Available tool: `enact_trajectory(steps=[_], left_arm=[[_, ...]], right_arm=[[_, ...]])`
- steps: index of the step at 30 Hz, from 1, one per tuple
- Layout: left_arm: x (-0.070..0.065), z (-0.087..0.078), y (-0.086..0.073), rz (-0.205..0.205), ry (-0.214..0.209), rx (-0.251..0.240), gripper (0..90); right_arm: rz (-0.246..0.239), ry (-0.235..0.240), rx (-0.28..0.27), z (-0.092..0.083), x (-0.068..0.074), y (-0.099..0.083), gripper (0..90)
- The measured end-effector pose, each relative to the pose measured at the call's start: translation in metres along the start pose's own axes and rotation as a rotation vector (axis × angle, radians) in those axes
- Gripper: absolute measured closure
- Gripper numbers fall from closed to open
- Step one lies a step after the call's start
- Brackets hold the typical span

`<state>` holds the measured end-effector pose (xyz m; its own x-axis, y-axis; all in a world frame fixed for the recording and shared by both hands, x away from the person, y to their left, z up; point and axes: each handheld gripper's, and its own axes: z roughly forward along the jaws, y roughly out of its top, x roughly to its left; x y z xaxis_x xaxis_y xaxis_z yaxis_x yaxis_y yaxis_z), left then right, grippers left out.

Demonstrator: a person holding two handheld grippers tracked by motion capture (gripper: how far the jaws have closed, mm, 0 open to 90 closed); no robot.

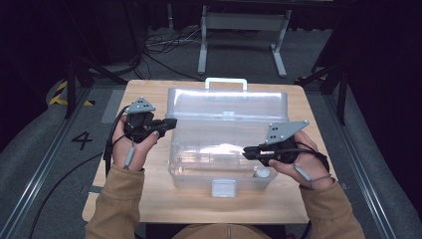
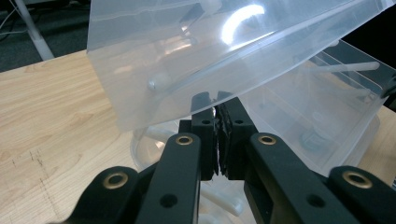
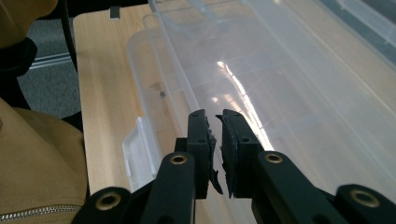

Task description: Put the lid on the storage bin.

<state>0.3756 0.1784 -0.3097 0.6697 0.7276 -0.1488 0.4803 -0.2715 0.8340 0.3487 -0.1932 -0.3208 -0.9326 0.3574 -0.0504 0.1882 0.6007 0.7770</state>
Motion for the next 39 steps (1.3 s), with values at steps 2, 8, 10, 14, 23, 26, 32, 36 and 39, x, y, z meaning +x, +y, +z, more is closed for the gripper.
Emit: enact_trajectory(steps=[2, 8, 10, 14, 23, 26, 32, 36, 39], left_arm=[[0.000, 0.000, 0.000, 0.002, -0.001, 0.006, 85.6], [-0.001, -0.001, -0.001, 0.010, -0.010, 0.031, 85.4], [-0.002, -0.002, -0.001, 0.013, -0.014, 0.040, 85.5], [-0.003, -0.003, -0.001, 0.011, -0.022, 0.056, 85.5], [-0.006, -0.006, -0.003, -0.010, -0.049, 0.114, 86.8], [-0.007, -0.006, -0.004, -0.010, -0.057, 0.135, 86.9], [-0.007, -0.007, -0.006, -0.012, -0.069, 0.170, 87.0], [-0.008, -0.007, -0.007, -0.011, -0.074, 0.188, 87.4], [-0.008, -0.007, -0.007, -0.006, -0.076, 0.206, 87.3]], right_arm=[[0.014, -0.007, -0.019, -0.007, -0.001, -0.002, 85.7], [0.088, -0.051, -0.047, -0.025, -0.012, -0.013, 89.9], [0.119, -0.065, -0.054, -0.030, -0.017, -0.018, 89.7], [0.219, -0.066, -0.089, -0.041, -0.024, -0.025, 88.6], [0.340, -0.093, -0.073, -0.054, -0.034, -0.035, 89.9], [0.369, -0.096, -0.059, -0.057, -0.036, -0.038, 90.0], [0.403, -0.107, -0.046, -0.059, -0.040, -0.042, 90.0], [0.415, -0.107, -0.041, -0.059, -0.041, -0.043, 90.0], [0.420, -0.107, -0.040, -0.060, -0.041, -0.043, 90.0]])
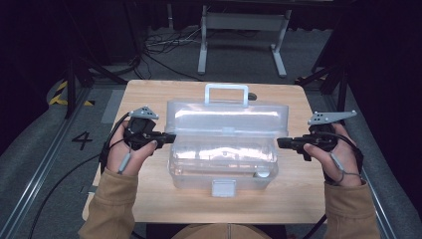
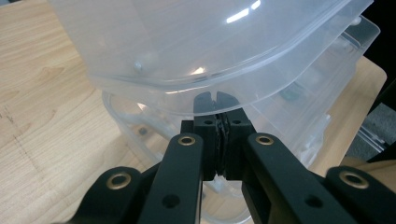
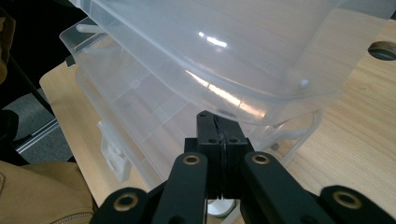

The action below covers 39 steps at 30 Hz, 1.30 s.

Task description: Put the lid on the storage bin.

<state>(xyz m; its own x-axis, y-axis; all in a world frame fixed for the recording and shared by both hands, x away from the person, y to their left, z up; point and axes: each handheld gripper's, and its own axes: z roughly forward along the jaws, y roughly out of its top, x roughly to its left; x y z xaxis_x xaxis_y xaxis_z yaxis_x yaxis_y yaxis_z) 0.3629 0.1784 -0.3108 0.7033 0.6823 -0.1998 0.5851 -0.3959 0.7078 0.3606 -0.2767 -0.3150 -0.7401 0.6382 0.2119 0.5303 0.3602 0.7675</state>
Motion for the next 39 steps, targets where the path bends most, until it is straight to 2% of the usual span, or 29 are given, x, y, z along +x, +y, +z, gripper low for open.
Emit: enact_trajectory(steps=[2, 3, 10, 12, 15, 18, 22, 30, 39], left_arm=[[0.000, 0.000, 0.000, 0.009, 0.001, 0.009, 87.1], [-0.001, 0.000, -0.001, 0.000, -0.008, 0.015, 87.0], [0.000, -0.003, -0.003, 0.000, -0.026, 0.029, 86.1], [0.001, -0.004, -0.004, 0.014, -0.027, 0.038, 85.4], [0.000, -0.004, -0.005, 0.008, -0.030, 0.050, 85.0], [0.001, -0.002, -0.008, 0.021, -0.035, 0.103, 84.1], [0.002, -0.001, -0.011, 0.020, -0.032, 0.124, 83.9], [0.006, -0.006, -0.016, 0.004, -0.018, 0.140, 82.7], [0.016, -0.012, -0.020, -0.032, 0.007, 0.120, 82.0]], right_arm=[[0.002, 0.000, 0.003, 0.000, 0.000, 0.000, 90.0], [0.003, 0.000, 0.006, 0.000, 0.000, 0.000, 90.0], [-0.002, 0.001, 0.025, 0.000, 0.001, -0.001, 90.0], [-0.003, 0.003, 0.032, 0.000, 0.001, -0.001, 90.0], [-0.005, 0.004, 0.041, 0.000, 0.001, -0.001, 90.0], [-0.007, 0.007, 0.069, 0.000, 0.002, -0.002, 90.0], [-0.012, 0.004, 0.094, 0.001, 0.003, -0.002, 90.0], [-0.020, 0.011, 0.139, 0.003, 0.005, -0.003, 90.0], [-0.040, 0.015, 0.201, 0.005, 0.007, -0.006, 90.0]])
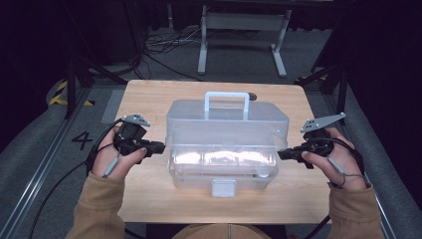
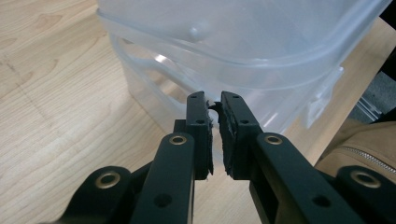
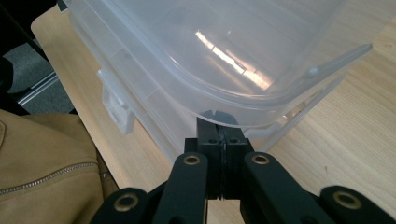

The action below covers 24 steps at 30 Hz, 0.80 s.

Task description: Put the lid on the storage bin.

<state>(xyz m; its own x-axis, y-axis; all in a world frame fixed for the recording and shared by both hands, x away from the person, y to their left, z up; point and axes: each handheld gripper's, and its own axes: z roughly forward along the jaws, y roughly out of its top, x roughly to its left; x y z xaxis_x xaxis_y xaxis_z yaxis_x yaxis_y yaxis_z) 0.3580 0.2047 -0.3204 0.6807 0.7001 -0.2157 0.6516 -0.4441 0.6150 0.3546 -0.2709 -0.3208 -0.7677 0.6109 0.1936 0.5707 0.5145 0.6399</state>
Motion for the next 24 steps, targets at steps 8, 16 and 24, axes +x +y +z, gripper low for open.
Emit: enact_trajectory(steps=[8, 16, 24], left_arm=[[0.010, 0.003, -0.002, -0.028, 0.037, 0.001, 80.6], [0.013, 0.004, -0.004, -0.041, 0.043, 0.004, 81.0], [0.017, 0.005, -0.005, -0.046, 0.047, 0.009, 80.9]], right_arm=[[-0.020, 0.002, 0.038, 0.002, 0.001, 0.000, 90.0], [-0.045, 0.003, 0.074, 0.004, 0.003, -0.001, 90.0], [-0.061, 0.007, 0.107, 0.004, 0.005, -0.003, 90.0]])
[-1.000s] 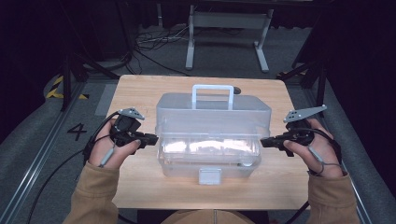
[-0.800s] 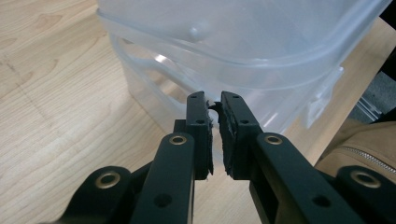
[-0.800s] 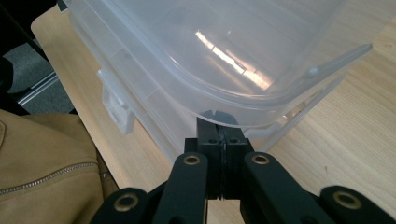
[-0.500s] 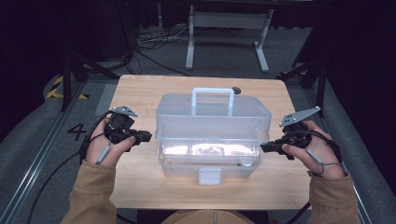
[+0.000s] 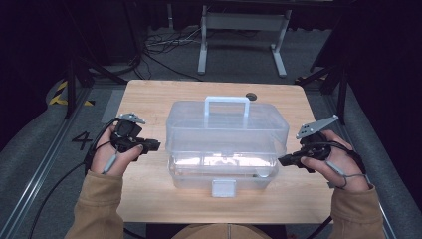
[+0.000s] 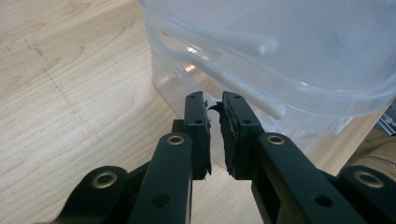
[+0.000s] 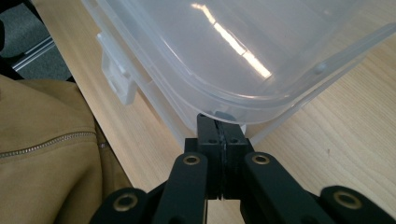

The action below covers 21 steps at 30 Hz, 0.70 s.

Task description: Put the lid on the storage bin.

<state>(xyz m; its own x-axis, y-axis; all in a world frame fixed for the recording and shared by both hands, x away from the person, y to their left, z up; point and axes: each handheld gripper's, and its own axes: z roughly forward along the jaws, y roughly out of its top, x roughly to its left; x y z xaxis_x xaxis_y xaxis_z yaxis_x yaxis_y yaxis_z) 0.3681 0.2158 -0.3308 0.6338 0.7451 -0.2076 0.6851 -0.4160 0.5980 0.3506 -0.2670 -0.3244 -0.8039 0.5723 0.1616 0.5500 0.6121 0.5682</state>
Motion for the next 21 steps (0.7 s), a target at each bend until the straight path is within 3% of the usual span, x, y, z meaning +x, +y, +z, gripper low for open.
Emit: enact_trajectory(steps=[21], left_arm=[[0.0032, 0.0025, -0.0012, -0.011, 0.004, 0.008, 80.6]], right_arm=[[-0.021, 0.020, 0.091, 0.0083, 0.0010, -0.0012, 90.0]])
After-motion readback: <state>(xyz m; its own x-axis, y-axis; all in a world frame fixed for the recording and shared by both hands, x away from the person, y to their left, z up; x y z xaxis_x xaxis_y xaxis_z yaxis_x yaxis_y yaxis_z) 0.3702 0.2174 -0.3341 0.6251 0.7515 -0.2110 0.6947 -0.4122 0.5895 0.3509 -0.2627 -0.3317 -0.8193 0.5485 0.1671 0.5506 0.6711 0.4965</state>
